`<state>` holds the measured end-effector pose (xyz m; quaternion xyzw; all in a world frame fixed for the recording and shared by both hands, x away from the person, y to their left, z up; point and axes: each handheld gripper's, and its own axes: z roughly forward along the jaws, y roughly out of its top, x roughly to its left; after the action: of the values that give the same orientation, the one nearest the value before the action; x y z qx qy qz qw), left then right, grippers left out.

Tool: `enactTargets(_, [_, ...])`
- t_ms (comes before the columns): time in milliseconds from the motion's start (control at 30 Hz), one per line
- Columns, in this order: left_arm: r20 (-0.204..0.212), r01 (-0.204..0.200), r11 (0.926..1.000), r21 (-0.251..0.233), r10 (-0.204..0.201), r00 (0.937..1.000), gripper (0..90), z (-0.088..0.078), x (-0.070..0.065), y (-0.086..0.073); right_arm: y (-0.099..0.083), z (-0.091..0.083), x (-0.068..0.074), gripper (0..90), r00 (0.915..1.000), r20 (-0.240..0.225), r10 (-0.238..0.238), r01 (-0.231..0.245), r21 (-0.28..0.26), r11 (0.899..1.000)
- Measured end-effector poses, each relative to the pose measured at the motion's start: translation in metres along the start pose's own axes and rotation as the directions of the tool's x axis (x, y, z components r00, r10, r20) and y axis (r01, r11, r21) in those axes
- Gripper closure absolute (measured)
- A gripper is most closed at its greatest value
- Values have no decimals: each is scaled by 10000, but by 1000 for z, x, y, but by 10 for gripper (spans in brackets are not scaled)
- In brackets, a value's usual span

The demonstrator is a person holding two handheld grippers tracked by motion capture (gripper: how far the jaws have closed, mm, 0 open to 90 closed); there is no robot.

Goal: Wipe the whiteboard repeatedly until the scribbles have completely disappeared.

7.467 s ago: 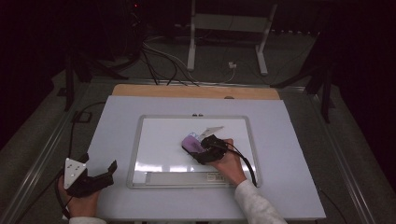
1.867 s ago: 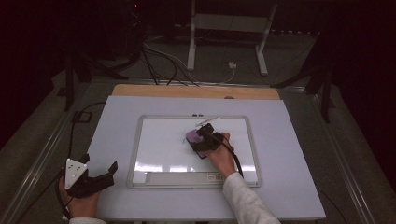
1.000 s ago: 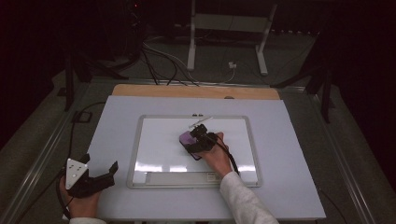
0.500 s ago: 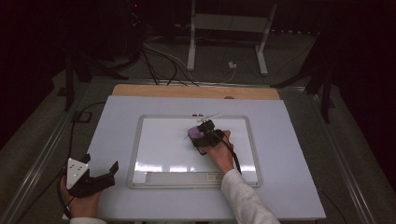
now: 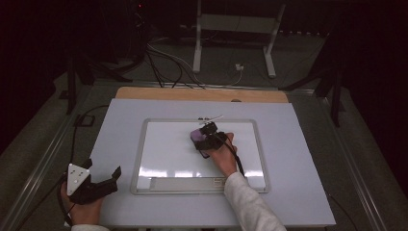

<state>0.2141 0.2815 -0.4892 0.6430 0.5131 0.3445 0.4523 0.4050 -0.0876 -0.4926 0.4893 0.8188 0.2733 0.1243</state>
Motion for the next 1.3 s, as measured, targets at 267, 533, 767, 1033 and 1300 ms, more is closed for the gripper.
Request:
enactTargets(267, [13, -22, 10000, 29, 22, 10000, 6, 1, -1, 0, 6, 2, -1, 411, 9995, 315, 50, -53, 100, 9999])
enactTargets(533, [-12, 8, 10000, -12, -8, 10000, 6, -1, 0, 0, 7, 5, 37, 411, 9877, -951, -1239, 1269, 262, 9916])
enactTargets(767, [-31, 18, 10000, -8, -18, 10000, 6, -2, 2, 0, 9, 3, -2, 411, 9993, 367, 81, -88, 184, 9998])
enactTargets(1033, [-55, 6, 10000, 17, -5, 10000, 6, -2, 0, -1, 7, 3, -4, 411, 9995, 79, 296, -297, 157, 9994])
enactTargets(1300, [-48, 10, 10000, 20, -10, 10000, 6, -2, 1, -1, -2, 2, 51, 410, 9853, -1129, -1285, 1304, 94, 9914])
